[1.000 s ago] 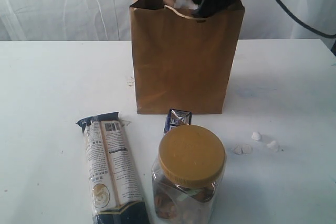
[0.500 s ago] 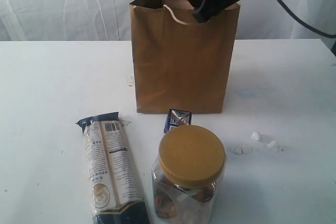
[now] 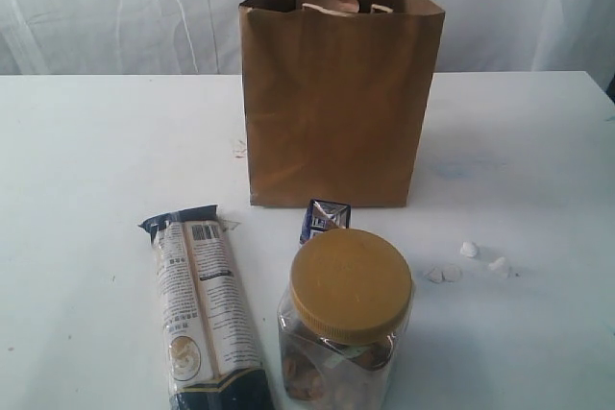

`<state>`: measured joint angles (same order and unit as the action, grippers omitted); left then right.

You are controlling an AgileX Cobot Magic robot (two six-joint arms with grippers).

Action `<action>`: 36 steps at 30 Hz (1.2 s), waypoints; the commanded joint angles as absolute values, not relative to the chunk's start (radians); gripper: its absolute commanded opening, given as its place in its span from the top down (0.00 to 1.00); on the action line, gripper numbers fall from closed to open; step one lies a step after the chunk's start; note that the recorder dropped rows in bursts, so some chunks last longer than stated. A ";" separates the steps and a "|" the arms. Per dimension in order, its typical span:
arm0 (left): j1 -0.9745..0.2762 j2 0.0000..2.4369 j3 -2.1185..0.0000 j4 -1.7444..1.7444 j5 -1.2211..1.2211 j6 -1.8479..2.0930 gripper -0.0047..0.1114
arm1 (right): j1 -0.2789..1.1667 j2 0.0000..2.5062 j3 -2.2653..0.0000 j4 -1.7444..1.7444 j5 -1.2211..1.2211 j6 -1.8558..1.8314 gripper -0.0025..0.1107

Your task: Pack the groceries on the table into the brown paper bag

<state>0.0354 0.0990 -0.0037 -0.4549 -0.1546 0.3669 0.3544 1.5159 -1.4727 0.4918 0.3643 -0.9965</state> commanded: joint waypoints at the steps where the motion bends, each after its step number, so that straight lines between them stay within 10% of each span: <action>1: 0.032 0.094 0.000 -0.471 -0.158 0.368 0.96 | 0.349 1.417 -1.475 0.482 0.461 -0.845 0.52; 8: 0.032 0.094 0.000 -0.471 -0.158 0.368 0.96 | 0.323 1.350 -1.456 0.183 0.563 -0.602 0.98; 23: 0.032 0.094 0.000 -0.471 -0.158 0.368 0.96 | -0.112 1.292 -0.953 0.095 0.236 0.163 0.98; 36: 0.032 0.094 0.000 -0.471 -0.158 0.368 0.96 | -0.129 0.781 -0.140 0.116 -0.447 0.227 0.98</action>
